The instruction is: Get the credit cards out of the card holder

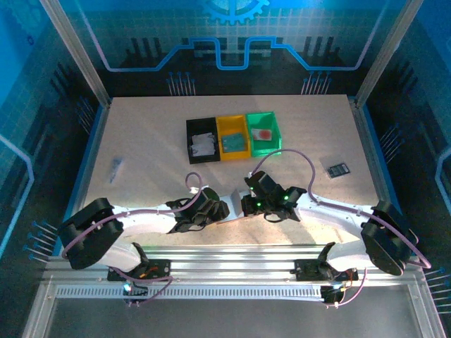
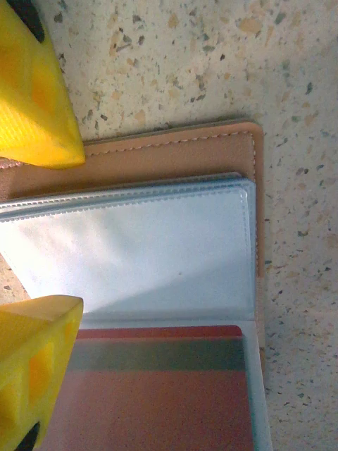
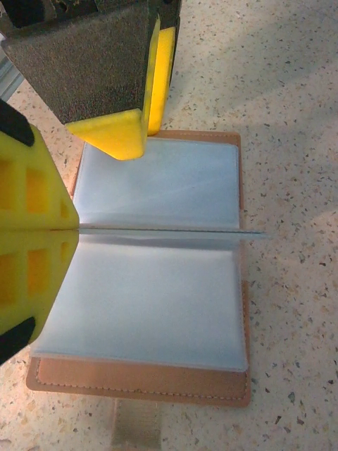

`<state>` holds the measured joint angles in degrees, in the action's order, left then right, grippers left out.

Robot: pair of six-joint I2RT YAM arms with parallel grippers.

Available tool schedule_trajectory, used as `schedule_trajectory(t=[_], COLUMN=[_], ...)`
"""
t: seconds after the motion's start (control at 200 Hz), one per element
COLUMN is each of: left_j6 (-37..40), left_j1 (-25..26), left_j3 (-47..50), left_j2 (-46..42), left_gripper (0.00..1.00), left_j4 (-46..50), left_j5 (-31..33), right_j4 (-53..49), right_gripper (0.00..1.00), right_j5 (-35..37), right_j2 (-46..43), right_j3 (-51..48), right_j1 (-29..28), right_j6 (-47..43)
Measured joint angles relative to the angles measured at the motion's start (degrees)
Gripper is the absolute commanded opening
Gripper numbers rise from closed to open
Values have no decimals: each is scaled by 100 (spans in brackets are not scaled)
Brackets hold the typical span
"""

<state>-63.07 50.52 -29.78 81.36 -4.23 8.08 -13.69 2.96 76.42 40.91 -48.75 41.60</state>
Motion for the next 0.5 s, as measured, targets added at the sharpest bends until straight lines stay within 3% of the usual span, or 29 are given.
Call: schedule_trajectory(t=[0.21,0.5], left_j6=[-2,-2], left_j1=[0,-4], left_j3=[33,59], left_j2=[-11,-26], left_gripper=[52,52], left_j4=[-33,-66], left_j5=[0,-9], right_j4=[26,116], right_gripper=[0,14], right_j5=[-31,-109], right_j2=[7,192], right_j3=[0,96], right_j1=[-57,-175], right_j6=[0,7])
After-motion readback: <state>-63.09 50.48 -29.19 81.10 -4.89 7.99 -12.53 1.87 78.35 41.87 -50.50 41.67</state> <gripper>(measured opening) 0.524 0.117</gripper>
